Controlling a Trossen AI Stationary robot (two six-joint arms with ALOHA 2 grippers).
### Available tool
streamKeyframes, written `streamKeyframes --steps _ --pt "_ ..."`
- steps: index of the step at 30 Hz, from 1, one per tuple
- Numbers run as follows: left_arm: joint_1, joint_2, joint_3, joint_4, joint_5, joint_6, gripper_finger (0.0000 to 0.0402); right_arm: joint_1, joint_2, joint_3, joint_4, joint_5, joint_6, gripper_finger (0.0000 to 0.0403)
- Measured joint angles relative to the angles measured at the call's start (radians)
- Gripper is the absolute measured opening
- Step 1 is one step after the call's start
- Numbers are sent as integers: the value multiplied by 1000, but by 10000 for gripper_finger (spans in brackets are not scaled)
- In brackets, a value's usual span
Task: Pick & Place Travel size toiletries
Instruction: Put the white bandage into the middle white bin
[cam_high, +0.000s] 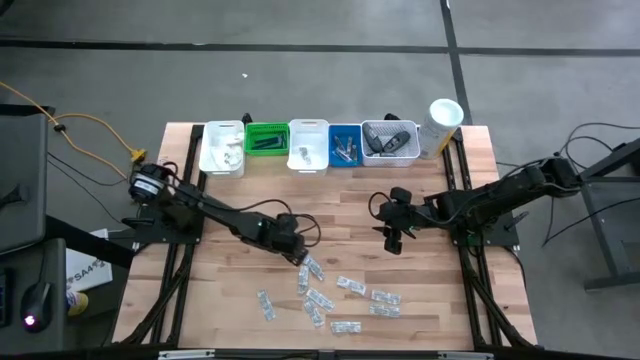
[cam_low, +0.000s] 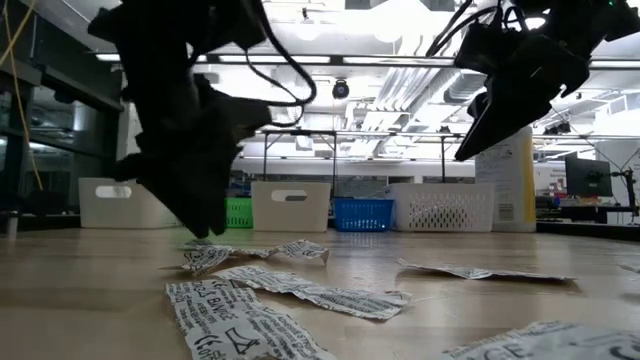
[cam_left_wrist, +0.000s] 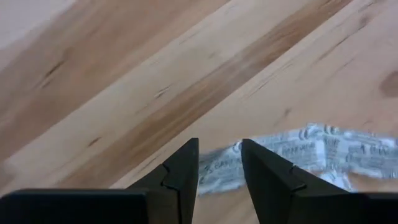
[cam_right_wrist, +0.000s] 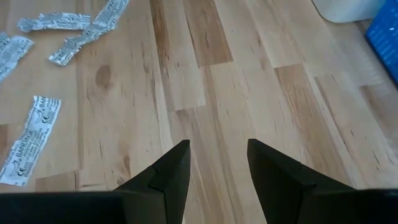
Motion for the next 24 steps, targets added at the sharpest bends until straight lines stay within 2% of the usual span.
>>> streamKeyframes --steps 2,7,13,24 --pt "0 5 16 -71 -2 0 120 0 0 0 2 0 0 152" --pt "0 45 64 -115 -5 8 120 0 0 0 -1 -1 0 152" --pt "0 88 96 -85 5 23 120 0 0 0 -10 -2 2 152" --pt "-1 146 152 -160 31 120 120 0 0 0 -15 -1 1 152"
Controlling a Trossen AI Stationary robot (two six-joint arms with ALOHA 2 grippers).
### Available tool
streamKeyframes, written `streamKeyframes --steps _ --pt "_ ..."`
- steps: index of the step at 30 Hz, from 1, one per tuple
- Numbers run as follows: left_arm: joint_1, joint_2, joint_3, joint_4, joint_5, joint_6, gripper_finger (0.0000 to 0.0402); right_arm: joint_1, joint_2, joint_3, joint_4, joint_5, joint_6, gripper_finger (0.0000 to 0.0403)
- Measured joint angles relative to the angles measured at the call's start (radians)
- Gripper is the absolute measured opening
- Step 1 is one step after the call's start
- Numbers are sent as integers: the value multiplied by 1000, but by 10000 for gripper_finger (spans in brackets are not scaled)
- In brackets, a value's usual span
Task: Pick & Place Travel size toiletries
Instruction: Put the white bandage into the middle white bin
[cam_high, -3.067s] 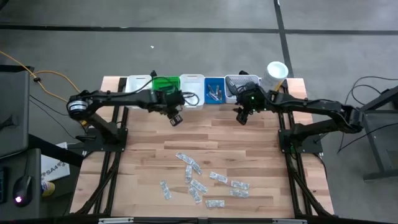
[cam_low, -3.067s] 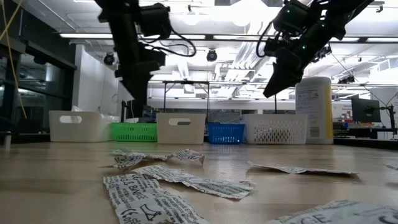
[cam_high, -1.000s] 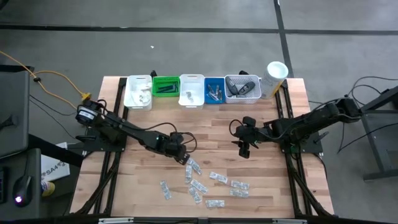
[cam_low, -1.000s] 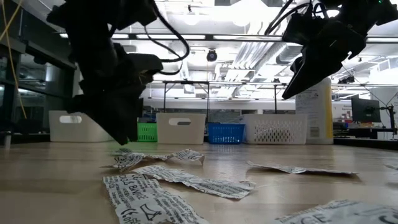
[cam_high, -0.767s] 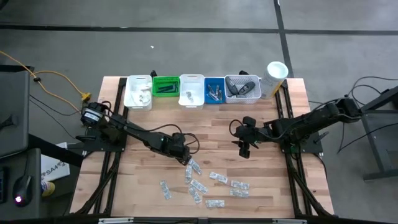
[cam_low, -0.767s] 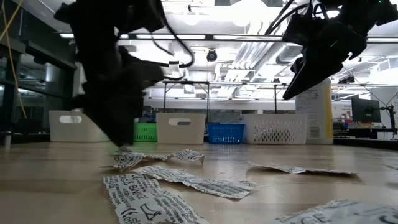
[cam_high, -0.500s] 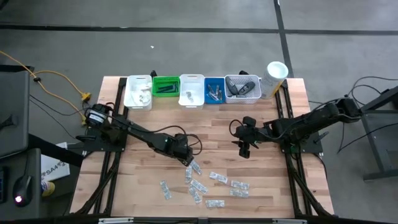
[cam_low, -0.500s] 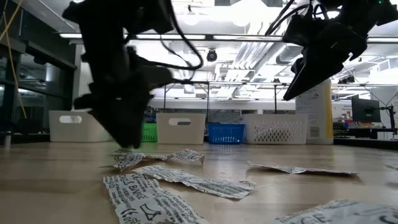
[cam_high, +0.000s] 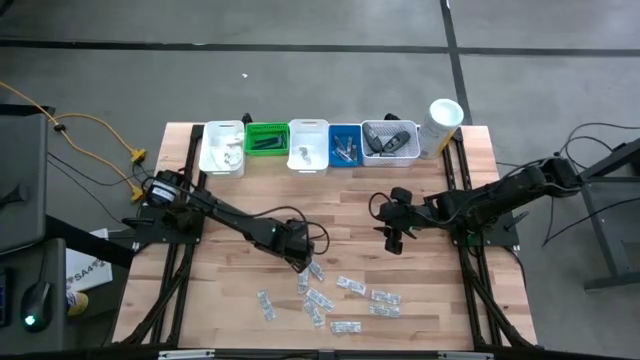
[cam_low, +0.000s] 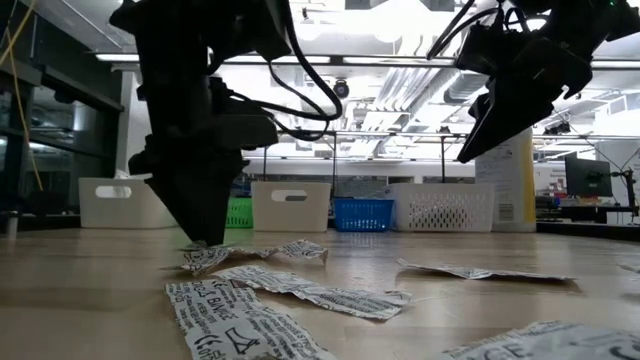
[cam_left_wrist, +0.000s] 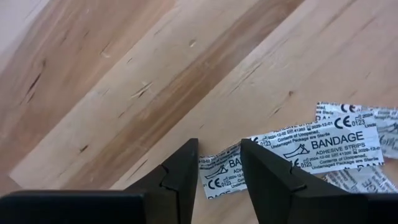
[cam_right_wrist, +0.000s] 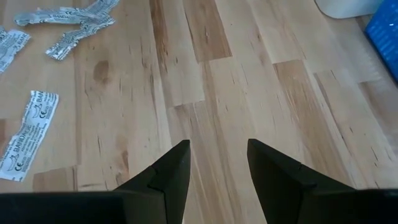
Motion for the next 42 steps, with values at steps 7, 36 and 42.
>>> streamKeyframes --steps 7,36,42 --pt "1 6 -1 -25 35 33 120 0 0 0 -12 -2 9 152" --pt "30 -9 -8 -59 -21 140 1 4 0 0 73 120 -83 152" --pt "109 -112 -8 -43 -142 287 1 -56 0 0 186 114 -189 152"
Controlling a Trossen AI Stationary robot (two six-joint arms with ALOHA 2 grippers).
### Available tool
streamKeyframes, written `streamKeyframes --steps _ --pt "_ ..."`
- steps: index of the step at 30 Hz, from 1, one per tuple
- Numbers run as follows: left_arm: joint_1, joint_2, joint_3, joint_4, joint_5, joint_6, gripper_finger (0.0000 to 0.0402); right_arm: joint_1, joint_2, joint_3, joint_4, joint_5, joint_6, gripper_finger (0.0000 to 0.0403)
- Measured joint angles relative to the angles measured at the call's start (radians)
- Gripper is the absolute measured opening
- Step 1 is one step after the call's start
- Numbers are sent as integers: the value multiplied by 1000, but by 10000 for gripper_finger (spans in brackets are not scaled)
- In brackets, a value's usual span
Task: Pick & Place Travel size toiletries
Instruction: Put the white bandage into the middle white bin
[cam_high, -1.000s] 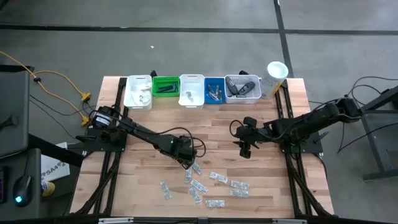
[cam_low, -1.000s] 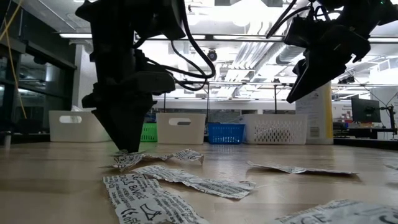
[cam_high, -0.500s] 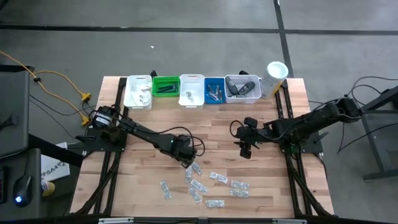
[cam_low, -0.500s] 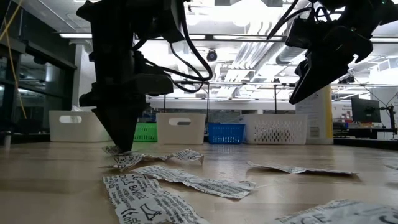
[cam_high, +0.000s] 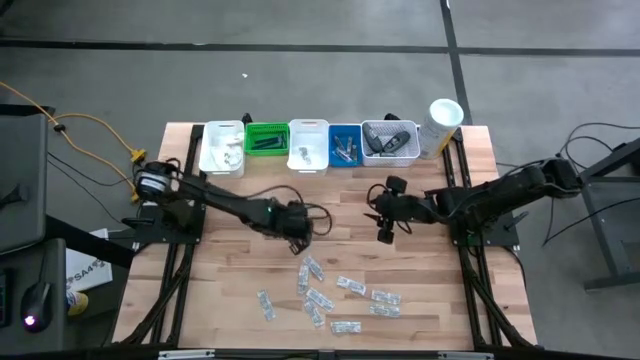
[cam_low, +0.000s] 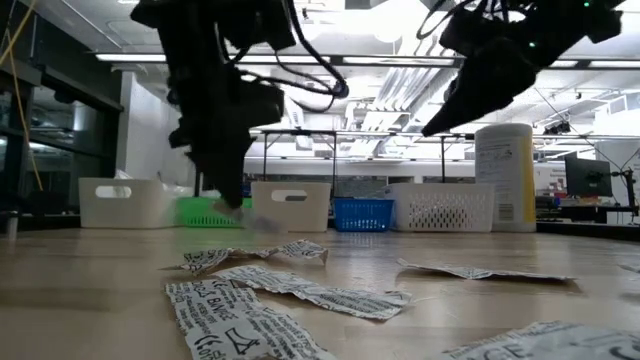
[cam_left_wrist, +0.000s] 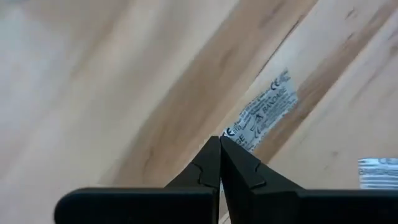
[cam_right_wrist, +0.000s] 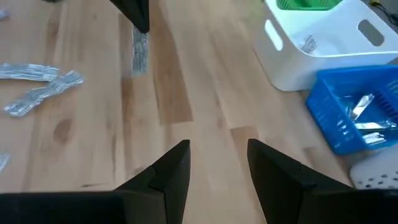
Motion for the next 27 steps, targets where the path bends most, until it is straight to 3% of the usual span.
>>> streamKeyframes --steps 12,19,27 --pt "234 -127 0 99 -39 319 0 -121 0 0 1 -14 -26 152" --pt "323 -213 21 113 -56 421 0 -168 0 0 1 -59 -29 152" --pt "466 -186 37 247 -114 547 0 -192 0 0 13 -59 -29 152"
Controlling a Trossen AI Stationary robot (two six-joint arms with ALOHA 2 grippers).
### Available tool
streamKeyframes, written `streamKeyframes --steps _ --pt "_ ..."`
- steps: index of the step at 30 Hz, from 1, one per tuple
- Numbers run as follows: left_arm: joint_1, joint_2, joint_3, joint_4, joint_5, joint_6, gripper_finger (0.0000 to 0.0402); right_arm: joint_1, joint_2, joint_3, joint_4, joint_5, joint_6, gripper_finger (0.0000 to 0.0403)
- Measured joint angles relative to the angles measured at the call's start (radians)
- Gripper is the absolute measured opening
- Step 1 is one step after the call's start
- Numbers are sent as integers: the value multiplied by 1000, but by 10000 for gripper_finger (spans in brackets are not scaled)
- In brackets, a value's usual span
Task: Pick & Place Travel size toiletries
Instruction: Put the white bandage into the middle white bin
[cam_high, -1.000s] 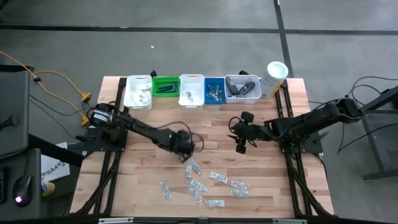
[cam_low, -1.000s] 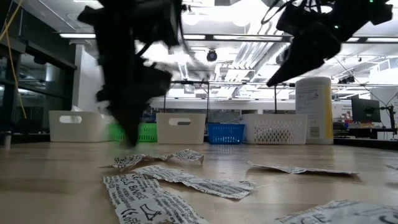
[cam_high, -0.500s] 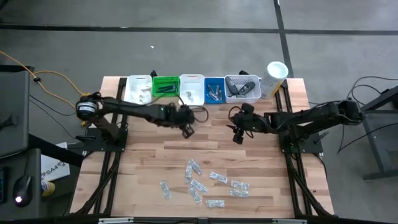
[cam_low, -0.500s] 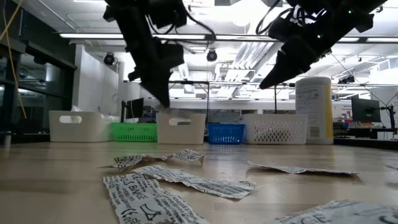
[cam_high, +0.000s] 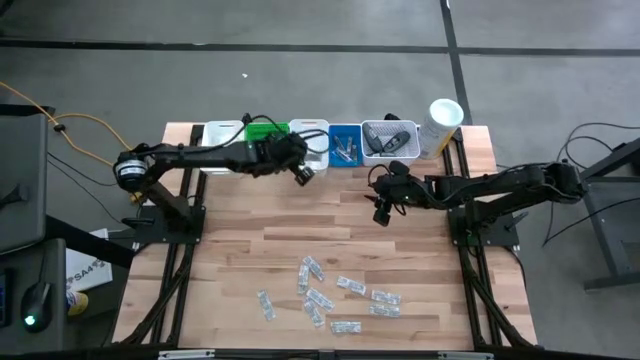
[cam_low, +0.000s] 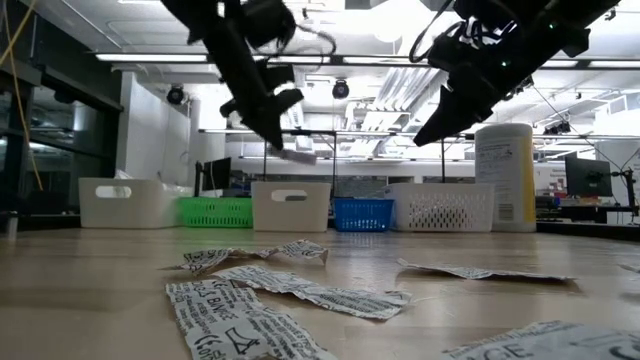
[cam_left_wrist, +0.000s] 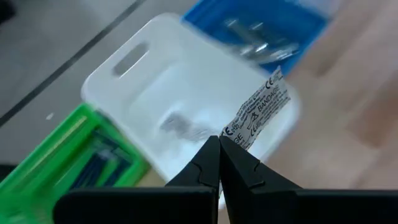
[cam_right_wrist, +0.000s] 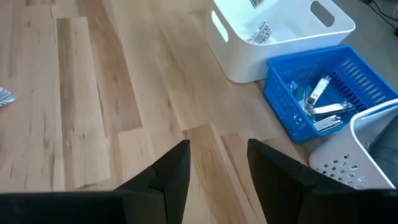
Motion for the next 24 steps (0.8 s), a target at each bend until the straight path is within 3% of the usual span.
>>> streamKeyframes --steps 7,15,19,24 --pt "119 78 -1 37 64 16 0 0 0 0 14 0 0 152" --pt "160 148 -2 105 163 28 3 0 0 0 15 2 -17 152" --pt "159 152 -1 121 171 43 38 1 0 0 15 2 -23 152" --pt "159 152 -1 118 170 39 111 0 0 0 10 -1 -21 152"
